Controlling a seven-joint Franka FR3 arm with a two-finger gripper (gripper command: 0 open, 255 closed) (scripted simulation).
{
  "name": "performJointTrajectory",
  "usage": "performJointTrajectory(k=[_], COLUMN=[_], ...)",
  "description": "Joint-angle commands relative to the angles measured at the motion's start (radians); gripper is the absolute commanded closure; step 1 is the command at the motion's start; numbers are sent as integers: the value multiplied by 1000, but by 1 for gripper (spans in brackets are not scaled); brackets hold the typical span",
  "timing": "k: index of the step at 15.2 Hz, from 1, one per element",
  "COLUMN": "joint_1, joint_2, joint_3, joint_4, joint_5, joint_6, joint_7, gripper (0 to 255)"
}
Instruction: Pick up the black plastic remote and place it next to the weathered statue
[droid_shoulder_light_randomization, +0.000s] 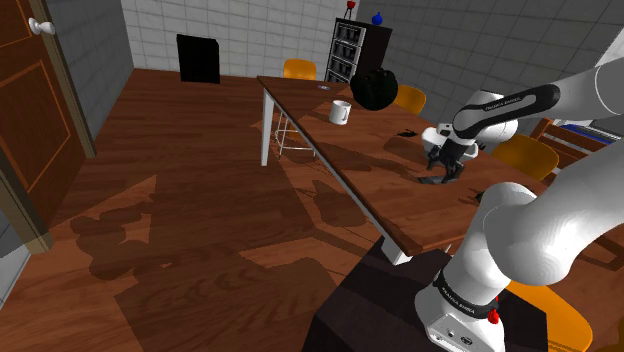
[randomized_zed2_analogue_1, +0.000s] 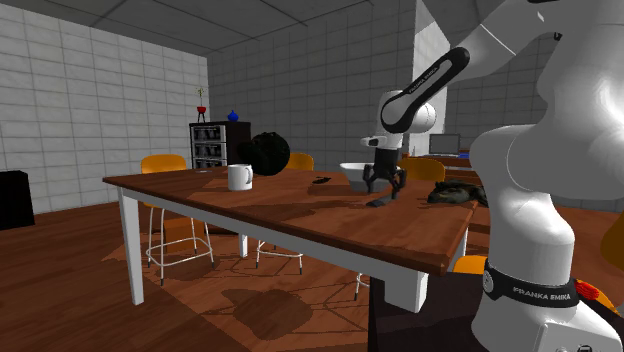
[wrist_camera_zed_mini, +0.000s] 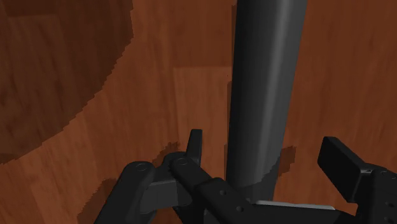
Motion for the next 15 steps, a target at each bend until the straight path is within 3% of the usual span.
performJointTrajectory(k=[1, 3, 5, 7, 15], joint_1=[0, 0, -83, -135, -134], joint_2=[0, 0, -43, -81, -82], joint_3=[0, 0, 106, 181, 180], joint_4=[0, 0, 20, 43, 43], joint_5=[0, 0, 1, 2, 1], joint_6=[0, 0, -80, -152, -152], joint_7=[0, 0, 4, 9, 9], gripper=[0, 0, 0, 0, 0])
